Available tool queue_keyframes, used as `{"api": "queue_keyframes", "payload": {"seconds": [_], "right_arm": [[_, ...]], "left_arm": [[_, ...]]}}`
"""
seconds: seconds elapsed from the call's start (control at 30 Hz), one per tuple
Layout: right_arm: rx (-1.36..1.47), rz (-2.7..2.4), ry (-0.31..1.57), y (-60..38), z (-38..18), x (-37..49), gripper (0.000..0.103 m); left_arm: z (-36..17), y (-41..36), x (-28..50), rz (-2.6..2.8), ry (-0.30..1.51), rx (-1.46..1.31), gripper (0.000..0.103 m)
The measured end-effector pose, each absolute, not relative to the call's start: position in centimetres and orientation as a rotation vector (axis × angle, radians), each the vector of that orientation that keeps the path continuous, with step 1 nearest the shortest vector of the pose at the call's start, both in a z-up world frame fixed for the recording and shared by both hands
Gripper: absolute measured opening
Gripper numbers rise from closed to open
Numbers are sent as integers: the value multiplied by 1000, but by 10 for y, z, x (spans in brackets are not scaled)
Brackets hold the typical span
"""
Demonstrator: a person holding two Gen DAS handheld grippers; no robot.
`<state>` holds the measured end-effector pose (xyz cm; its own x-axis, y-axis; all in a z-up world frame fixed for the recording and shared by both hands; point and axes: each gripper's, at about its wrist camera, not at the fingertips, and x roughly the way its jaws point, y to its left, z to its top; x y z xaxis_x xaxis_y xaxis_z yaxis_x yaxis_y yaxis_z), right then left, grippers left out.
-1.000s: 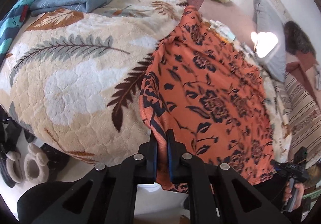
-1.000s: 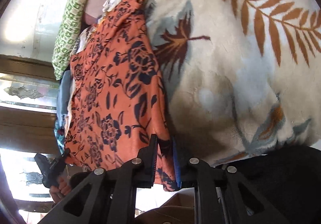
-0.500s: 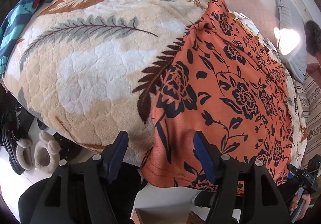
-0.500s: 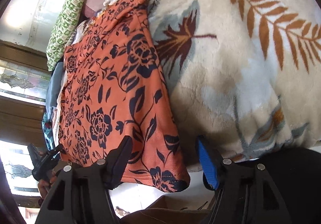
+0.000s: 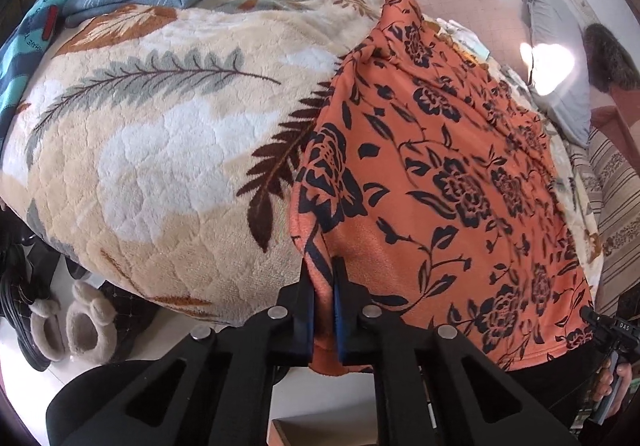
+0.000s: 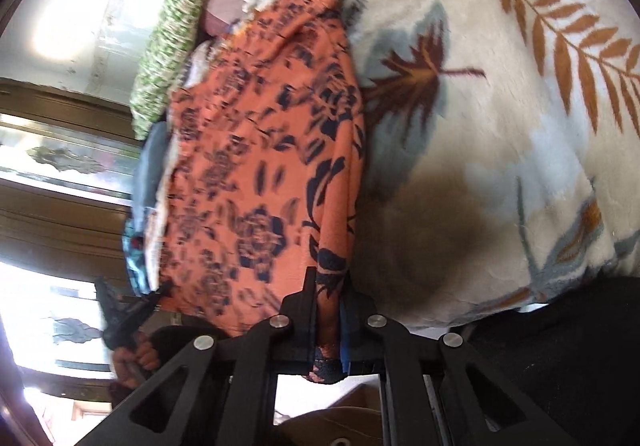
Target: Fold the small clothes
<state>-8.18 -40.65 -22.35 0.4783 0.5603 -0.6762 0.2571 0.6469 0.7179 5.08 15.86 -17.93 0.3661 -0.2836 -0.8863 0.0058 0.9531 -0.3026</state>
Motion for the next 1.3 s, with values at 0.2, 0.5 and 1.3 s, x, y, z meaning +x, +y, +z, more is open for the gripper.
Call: {"api": "queue_keyframes", "payload": {"seconds": [0.2,0.5,1.3], "right_arm": [[994,314,950,-422,-183,-83,8],[1057,374,823,-453,-136,-51,8],[1366,136,734,-580,-234,248,12]], "left_arm": [[-140,154,53,-277,1126,-335,7],[-86,141,118,-398,1081,-407,7],[-159,66,447,-218,1138,-447,8]]}}
